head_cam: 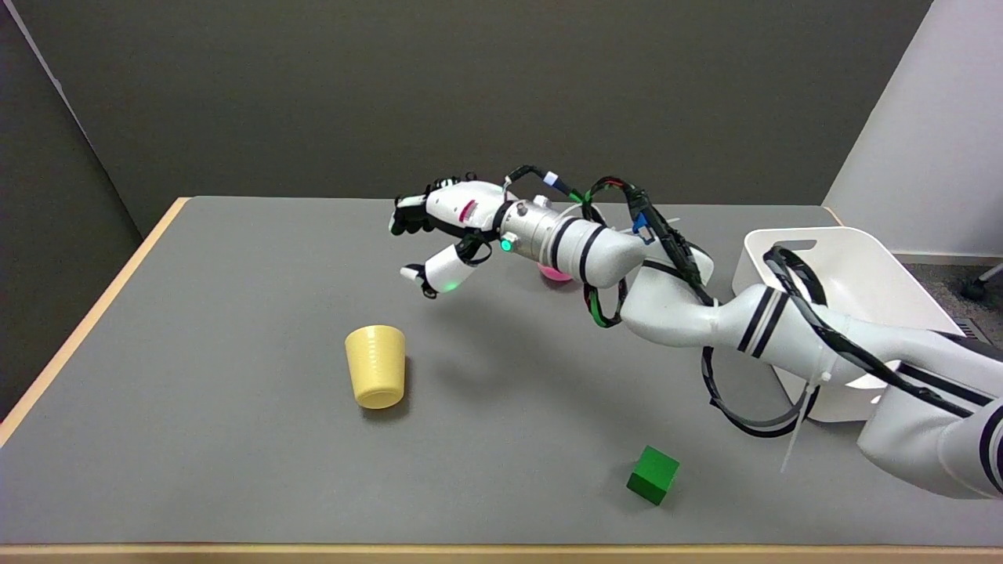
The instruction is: Pick up the yellow cup.
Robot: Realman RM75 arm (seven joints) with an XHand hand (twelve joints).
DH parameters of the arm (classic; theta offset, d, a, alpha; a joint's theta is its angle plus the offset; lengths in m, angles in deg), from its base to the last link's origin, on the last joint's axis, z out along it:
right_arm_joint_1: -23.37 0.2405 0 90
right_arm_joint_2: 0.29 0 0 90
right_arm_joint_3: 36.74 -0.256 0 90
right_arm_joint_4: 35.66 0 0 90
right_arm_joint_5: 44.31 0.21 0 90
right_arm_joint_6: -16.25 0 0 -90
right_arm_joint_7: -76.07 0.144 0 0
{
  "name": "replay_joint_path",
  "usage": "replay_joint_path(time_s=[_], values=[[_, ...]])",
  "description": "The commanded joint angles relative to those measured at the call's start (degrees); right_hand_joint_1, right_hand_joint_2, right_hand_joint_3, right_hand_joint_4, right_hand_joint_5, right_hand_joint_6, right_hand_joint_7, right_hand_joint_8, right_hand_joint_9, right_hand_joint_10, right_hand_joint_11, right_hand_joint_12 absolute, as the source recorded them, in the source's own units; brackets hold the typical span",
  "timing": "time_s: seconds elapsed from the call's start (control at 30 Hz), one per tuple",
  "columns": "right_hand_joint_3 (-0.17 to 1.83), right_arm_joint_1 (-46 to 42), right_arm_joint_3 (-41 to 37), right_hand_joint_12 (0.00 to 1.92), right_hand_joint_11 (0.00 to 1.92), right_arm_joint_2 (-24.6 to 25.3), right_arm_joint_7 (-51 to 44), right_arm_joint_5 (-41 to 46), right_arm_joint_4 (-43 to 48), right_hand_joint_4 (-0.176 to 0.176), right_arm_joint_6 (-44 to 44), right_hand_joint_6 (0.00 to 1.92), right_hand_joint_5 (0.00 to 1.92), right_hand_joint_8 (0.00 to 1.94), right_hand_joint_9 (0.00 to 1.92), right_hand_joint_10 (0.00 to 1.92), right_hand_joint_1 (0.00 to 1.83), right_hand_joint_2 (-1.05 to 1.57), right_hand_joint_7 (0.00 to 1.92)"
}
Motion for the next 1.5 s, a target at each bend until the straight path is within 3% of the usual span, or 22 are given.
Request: replay_joint_path(time_s=[0.03,0.63,0.87,0.9,0.97,1.5], values=[[0.86,3.8,7.4,1.23,0.12,1.7,-2.9,4.5,-2.9,-0.009,-2.5,0.66,0.35,0.49,0.36,0.91,0.55,0.71,0.46],[0.85,1.4,7.6,1.23,0.11,4.1,-3.0,4.0,-2.5,-0.027,0.8,0.7,0.37,0.5,0.35,0.92,0.57,0.71,0.46],[0.85,-0.3,7.6,1.22,0.09,6.1,-3.0,3.9,-3.8,-0.03,1.9,0.81,0.4,0.49,0.33,0.9,0.56,0.72,0.44],[0.85,0.0,13.2,1.21,0.09,8.2,0.4,7.8,4.0,-0.03,2.5,0.81,0.4,0.49,0.32,0.9,0.56,0.72,0.44],[0.85,-0.4,7.6,1.21,0.09,6.8,-3.2,3.9,-4.2,-0.03,2.2,0.82,0.41,0.48,0.32,0.89,0.55,0.72,0.43],[0.84,1.5,7.6,1.2,0.08,9.2,-6.2,4.1,-4.3,-0.039,3.0,0.83,0.41,0.48,0.3,0.88,0.55,0.72,0.42]])
